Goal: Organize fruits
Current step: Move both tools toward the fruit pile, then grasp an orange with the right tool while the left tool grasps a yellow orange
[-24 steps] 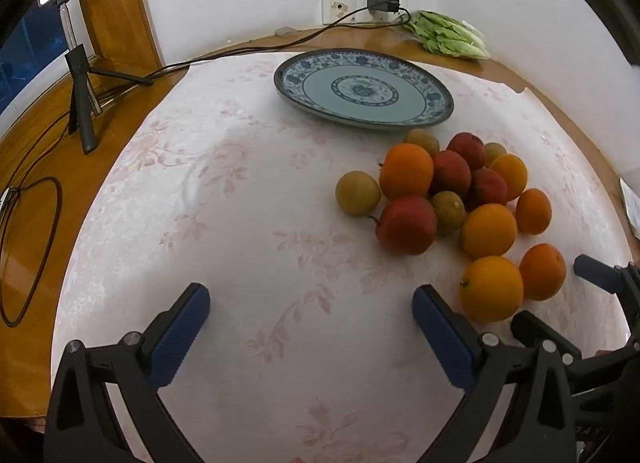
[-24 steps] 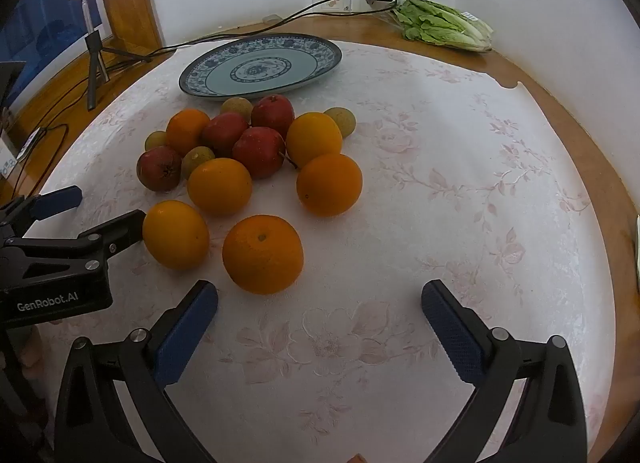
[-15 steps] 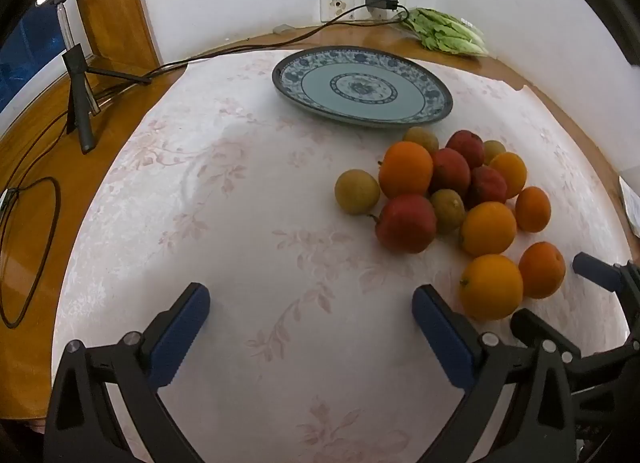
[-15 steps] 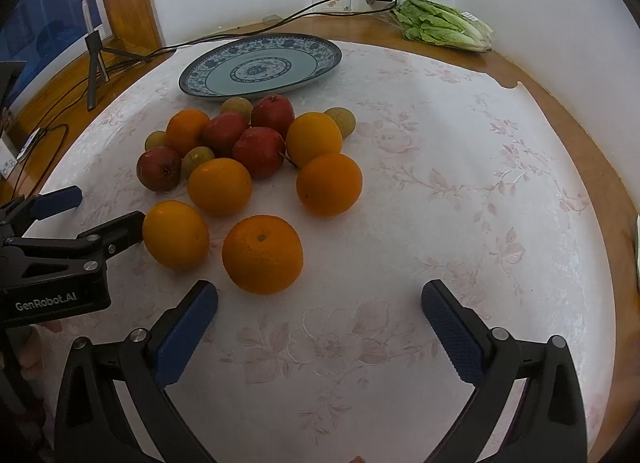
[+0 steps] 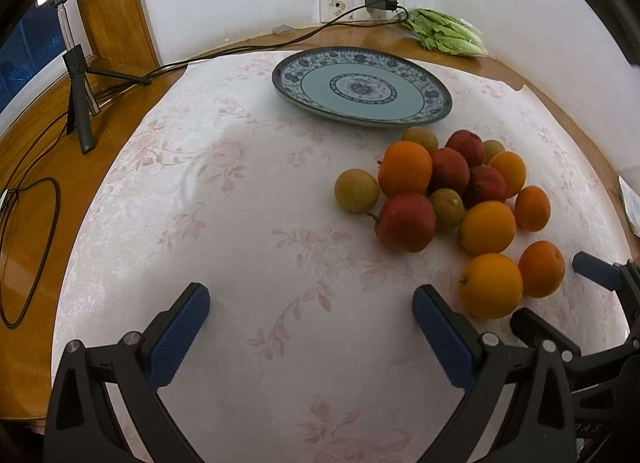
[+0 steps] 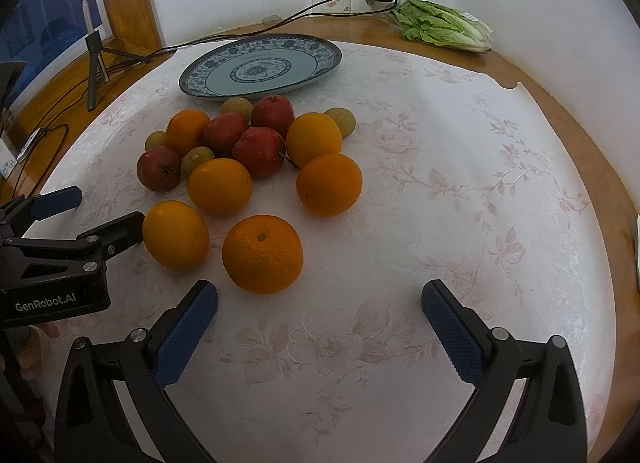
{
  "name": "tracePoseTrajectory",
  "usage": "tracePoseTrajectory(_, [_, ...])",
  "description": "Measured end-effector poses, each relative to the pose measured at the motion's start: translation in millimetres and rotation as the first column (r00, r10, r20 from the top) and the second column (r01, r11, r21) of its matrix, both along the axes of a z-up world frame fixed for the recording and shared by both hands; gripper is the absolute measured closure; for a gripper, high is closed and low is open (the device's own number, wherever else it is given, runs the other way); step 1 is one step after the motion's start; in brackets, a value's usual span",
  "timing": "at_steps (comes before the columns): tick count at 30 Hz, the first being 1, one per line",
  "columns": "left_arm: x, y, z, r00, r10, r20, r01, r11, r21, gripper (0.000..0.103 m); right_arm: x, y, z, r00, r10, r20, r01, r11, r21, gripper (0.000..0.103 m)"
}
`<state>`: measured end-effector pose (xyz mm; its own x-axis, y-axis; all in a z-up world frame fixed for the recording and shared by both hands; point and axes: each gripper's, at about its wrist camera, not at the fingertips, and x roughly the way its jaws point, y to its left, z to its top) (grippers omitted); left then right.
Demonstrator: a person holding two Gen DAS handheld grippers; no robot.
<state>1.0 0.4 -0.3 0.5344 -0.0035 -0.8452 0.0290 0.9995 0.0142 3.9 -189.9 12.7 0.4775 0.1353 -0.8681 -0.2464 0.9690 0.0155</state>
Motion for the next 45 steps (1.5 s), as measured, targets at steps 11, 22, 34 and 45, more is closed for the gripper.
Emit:
tracePoseTrajectory(11, [-1,-1,1,1.000,-0.001,0.005,0.001,1.000,0.000,0.000,0,0,0,1.000,0.000,0.001,0.000,1.000,0.000,0.000])
tracePoseTrajectory(22, [1,0,1,1.000,-0.010,-0.014,0.010,1.000,-0.001,0.000,0,1,-2,1.000,0.002,-0.001,-0.002,1.000,0.001,0.000])
tracePoseTrajectory(34, [-10,-22,18,0.996,-0.092,0.002,0.092,0.995,-0.045,0.003,3,-16,11,1.000,0.016,0.008,-0.017,0.992,0.125,0.028])
tracePoseTrajectory(45, [-19,-13,19,0.998,-0.061,-0.004,0.060,0.996,-0.063,0.003,5,2,10,0.994,0.109,0.019,-0.111,0.982,0.156,0.064])
